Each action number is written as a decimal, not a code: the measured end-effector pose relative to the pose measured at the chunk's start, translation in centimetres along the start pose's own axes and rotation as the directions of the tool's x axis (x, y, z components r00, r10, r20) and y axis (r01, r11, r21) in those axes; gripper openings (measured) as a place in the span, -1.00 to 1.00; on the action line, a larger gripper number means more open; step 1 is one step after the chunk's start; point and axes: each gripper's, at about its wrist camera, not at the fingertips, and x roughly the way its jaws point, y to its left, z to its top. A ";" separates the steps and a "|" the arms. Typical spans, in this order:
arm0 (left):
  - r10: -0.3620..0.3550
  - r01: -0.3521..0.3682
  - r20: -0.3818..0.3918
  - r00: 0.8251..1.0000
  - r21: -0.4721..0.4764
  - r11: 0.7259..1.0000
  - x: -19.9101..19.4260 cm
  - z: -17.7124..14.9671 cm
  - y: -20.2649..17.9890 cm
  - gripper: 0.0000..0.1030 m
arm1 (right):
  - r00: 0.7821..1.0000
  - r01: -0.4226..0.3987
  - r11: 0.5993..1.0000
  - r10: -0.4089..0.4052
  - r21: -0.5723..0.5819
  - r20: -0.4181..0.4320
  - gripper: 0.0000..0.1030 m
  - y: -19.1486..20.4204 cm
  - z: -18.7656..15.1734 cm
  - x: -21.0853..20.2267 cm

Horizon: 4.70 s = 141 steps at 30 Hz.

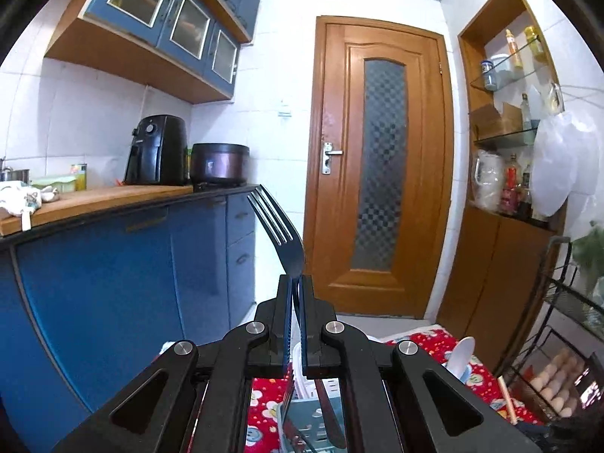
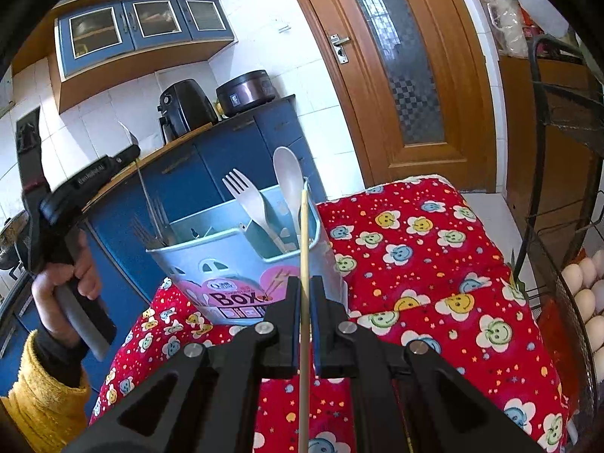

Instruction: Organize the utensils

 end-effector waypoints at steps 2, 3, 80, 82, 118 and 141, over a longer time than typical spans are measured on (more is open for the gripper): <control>0.006 -0.006 -0.006 1.000 0.009 1.000 0.4 -0.4 -0.2 -0.95 | 1.000 -0.007 1.000 0.007 -0.005 0.015 -0.88 0.2 0.5 0.1; 0.008 -0.008 -0.008 1.000 0.014 1.000 0.6 -0.6 -0.2 -0.95 | 1.000 -0.010 1.000 0.010 -0.011 0.026 -0.88 0.4 0.9 0.1; -0.050 0.046 -0.146 0.988 -0.025 0.999 -5.1 -4.2 -1.3 -0.18 | 0.974 0.071 0.992 -0.047 -0.102 0.220 -0.25 4.2 3.6 -1.5; -0.048 0.044 -0.161 0.986 -0.030 0.999 -5.7 -4.3 -1.2 -0.11 | 0.977 0.066 0.993 -0.043 -0.101 0.207 -0.25 4.2 3.1 -1.9; -0.056 0.023 -0.420 0.906 -0.084 0.996 -6.2 -13.3 -0.5 -0.02 | 0.998 0.052 0.997 -0.054 -0.059 -0.034 -0.19 1.5 -2.0 3.5; -0.065 0.023 -0.448 0.892 -0.099 0.995 -4.9 -14.7 -0.1 -0.02 | 0.994 0.009 0.998 -0.015 -0.061 -0.105 -0.88 1.3 -1.5 6.3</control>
